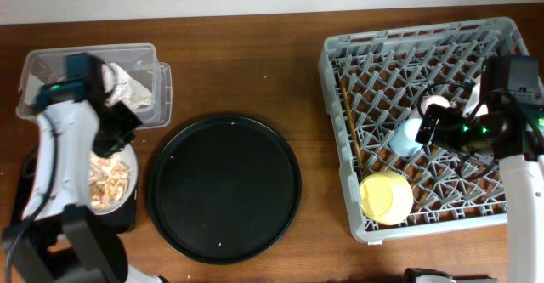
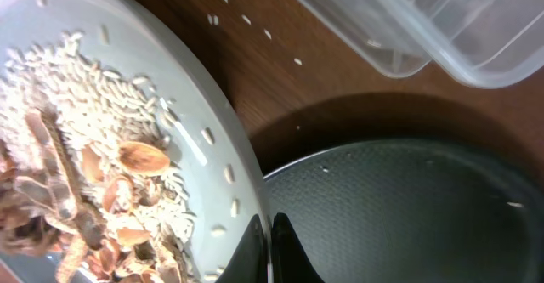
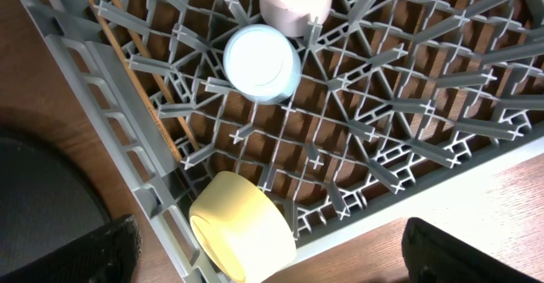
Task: Sort waste into correct bins and load items into the dishwasher rack
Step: 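Tilt the plate to dump the food scraps onto the black tray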
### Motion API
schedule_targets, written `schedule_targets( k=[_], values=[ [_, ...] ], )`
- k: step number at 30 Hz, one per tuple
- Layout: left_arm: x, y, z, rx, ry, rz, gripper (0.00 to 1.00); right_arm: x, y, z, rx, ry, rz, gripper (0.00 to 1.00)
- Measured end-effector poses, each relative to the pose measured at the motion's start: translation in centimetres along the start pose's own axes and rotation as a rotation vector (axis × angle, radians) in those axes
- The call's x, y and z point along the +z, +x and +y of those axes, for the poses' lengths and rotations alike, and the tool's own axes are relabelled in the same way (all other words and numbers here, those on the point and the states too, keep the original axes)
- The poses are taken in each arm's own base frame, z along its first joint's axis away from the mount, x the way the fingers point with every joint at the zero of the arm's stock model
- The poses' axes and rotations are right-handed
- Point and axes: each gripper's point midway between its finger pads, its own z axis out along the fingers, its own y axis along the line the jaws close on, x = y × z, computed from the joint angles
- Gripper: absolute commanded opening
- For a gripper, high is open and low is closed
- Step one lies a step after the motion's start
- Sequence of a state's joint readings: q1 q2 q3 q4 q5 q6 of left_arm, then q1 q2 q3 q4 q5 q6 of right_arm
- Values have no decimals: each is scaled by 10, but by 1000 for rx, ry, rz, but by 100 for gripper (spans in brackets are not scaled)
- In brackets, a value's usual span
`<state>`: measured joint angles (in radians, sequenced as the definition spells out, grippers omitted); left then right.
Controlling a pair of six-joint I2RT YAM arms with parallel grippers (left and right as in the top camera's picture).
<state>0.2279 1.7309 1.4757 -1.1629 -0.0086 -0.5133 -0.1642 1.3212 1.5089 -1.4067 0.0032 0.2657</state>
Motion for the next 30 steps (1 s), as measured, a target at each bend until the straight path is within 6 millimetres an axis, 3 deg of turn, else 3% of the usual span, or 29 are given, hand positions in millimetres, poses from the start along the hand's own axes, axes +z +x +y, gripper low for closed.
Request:
schedule_targets(
  k=[13,30],
  values=[
    [-17,-22,31,-147,326,80,1,0,0,0,0,0,0,99],
    [-56,-38,47,-167,757,57,1,0,0,0,0,0,0,99]
  ],
)
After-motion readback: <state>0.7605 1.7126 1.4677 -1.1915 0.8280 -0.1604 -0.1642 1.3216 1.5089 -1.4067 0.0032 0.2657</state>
